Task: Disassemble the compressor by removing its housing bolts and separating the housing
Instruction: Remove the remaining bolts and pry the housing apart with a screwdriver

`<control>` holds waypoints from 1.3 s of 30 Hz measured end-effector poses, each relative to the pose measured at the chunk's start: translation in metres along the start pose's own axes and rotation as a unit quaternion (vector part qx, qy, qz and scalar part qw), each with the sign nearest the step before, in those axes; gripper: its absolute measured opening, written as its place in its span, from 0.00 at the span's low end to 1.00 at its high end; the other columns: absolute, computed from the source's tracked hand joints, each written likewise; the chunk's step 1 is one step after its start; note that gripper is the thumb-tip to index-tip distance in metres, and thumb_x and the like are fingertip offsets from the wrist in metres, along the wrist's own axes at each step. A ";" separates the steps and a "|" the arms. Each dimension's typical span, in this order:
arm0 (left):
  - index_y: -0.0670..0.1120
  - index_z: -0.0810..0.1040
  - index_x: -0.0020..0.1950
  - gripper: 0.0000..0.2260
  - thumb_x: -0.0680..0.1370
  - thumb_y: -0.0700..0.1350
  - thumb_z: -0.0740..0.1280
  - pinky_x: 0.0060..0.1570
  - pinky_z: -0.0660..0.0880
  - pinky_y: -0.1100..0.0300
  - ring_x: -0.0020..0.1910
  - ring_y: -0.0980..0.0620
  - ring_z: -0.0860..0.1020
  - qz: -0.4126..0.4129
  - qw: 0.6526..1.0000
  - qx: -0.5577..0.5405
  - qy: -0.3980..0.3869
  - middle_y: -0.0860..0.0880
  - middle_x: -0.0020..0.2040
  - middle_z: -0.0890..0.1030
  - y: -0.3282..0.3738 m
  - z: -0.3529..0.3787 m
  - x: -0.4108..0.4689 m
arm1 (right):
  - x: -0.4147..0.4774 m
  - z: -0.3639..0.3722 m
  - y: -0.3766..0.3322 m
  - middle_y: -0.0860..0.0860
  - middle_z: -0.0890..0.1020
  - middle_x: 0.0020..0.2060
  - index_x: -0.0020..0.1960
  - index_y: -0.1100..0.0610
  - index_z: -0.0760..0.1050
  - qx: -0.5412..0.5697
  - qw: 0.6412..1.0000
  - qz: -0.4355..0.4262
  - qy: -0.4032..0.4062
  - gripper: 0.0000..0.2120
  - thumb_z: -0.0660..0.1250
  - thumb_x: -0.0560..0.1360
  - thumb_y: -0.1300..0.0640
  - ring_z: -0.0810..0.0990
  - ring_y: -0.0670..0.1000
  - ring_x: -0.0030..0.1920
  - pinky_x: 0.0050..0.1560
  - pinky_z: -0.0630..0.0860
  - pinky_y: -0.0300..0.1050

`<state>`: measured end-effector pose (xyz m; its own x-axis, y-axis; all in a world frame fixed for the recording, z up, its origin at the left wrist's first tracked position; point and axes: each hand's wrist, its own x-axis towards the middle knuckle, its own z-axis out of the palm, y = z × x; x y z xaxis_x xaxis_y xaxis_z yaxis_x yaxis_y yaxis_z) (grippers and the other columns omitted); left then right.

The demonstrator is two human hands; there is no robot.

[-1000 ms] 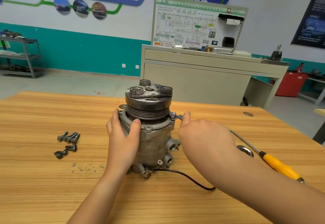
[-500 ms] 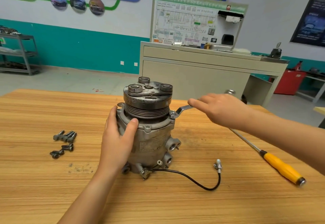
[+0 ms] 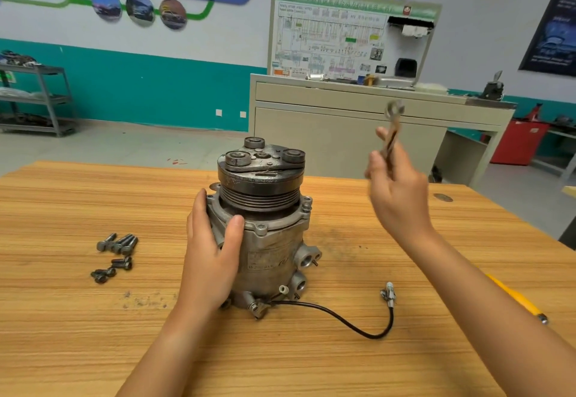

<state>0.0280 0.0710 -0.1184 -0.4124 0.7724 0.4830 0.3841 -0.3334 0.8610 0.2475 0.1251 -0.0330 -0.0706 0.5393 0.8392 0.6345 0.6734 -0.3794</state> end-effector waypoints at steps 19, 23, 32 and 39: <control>0.46 0.51 0.77 0.30 0.78 0.55 0.55 0.62 0.43 0.82 0.68 0.74 0.46 0.074 0.995 0.062 -0.015 0.50 0.76 0.54 -0.007 0.001 -0.026 | -0.026 -0.033 -0.073 0.49 0.63 0.28 0.74 0.52 0.49 -0.469 0.805 -0.037 -0.361 0.28 0.54 0.77 0.65 0.61 0.49 0.26 0.23 0.58 0.42; 0.44 0.52 0.76 0.29 0.79 0.50 0.57 0.61 0.44 0.82 0.67 0.76 0.45 0.083 0.995 0.061 -0.013 0.49 0.75 0.54 -0.009 0.002 -0.026 | -0.023 -0.022 -0.101 0.52 0.62 0.30 0.73 0.65 0.47 -0.507 0.748 -0.044 -0.427 0.29 0.55 0.75 0.69 0.61 0.51 0.26 0.21 0.58 0.43; 0.47 0.53 0.76 0.26 0.80 0.48 0.58 0.62 0.46 0.81 0.67 0.76 0.48 0.089 0.995 0.053 -0.010 0.52 0.74 0.56 -0.011 -0.001 -0.024 | -0.012 -0.031 -0.081 0.50 0.67 0.29 0.70 0.60 0.53 -0.513 0.737 -0.122 -0.423 0.19 0.49 0.80 0.58 0.65 0.48 0.26 0.21 0.61 0.40; 0.46 0.59 0.74 0.29 0.74 0.52 0.57 0.67 0.54 0.65 0.68 0.66 0.55 0.081 0.995 0.049 -0.007 0.51 0.72 0.61 -0.009 -0.006 -0.021 | 0.011 -0.033 -0.020 0.48 0.69 0.31 0.67 0.48 0.46 -0.492 0.751 -0.223 -0.380 0.21 0.51 0.79 0.59 0.68 0.48 0.26 0.22 0.59 0.41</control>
<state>0.0282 0.0542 -0.1350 -0.3271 0.7200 0.6121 0.5245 -0.4005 0.7514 0.2593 0.1014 -0.0033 -0.6262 0.7562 0.1901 0.6528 0.3751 0.6581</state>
